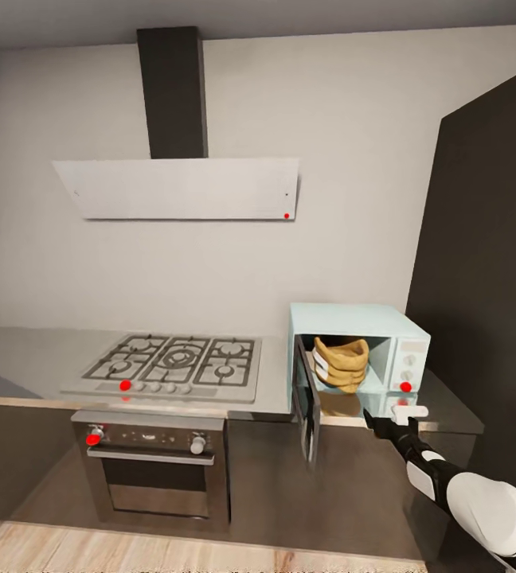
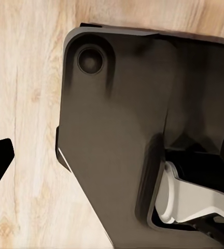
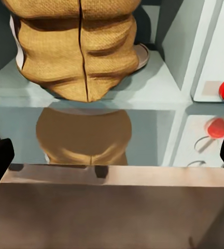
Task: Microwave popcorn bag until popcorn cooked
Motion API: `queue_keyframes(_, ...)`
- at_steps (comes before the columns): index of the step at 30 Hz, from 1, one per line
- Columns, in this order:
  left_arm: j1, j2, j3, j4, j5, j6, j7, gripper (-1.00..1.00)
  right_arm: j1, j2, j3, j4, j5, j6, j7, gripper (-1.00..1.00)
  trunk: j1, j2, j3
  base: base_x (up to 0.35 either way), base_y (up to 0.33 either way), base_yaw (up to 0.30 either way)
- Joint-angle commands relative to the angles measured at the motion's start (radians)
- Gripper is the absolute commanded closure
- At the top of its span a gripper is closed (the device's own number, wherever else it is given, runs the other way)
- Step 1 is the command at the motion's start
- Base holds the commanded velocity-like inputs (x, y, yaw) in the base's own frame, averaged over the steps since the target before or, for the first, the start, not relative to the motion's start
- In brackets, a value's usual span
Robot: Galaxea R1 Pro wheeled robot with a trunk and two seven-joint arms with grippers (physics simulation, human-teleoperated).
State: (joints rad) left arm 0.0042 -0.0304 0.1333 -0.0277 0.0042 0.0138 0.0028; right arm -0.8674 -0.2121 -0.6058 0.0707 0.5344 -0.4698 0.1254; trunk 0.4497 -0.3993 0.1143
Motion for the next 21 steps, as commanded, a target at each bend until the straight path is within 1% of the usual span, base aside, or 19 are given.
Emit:
queue_keyframes(1,0.000,0.000,0.006,-0.001,0.000,0.001,0.000,-1.00,-0.001,-0.002,-0.008,0.003,0.001,-0.005,0.004,-1.00,0.000,-0.001,-0.002,0.000,0.000,0.000)
queue_keyframes(4,0.000,0.000,0.007,-0.001,0.000,0.001,0.000,-1.00,-0.001,-0.002,-0.010,-0.014,0.000,-0.024,0.006,-1.00,0.000,-0.001,-0.006,0.000,0.000,0.000)
queue_keyframes(7,0.000,0.000,0.007,-0.001,0.000,0.001,0.000,-1.00,-0.001,-0.002,-0.011,-0.063,-0.001,-0.055,0.006,-1.00,0.000,-0.001,-0.007,0.000,0.000,0.000)
queue_keyframes(14,0.000,0.000,0.008,-0.001,0.000,0.000,0.000,-1.00,-0.001,0.000,-0.018,-0.179,-0.004,-0.059,0.006,-1.00,0.000,-0.001,-0.009,0.000,0.000,0.000)
queue_keyframes(17,0.000,0.000,0.008,-0.001,0.000,0.000,0.000,-1.00,-0.001,0.002,-0.018,-0.198,-0.004,-0.060,0.008,-1.00,0.000,-0.001,-0.013,0.052,0.020,0.000)
queue_keyframes(21,0.000,0.000,0.008,-0.001,0.000,0.000,0.000,-1.00,-0.001,0.007,-0.013,-0.202,-0.005,-0.060,0.008,-1.00,0.000,-0.001,-0.019,0.180,0.134,0.000)
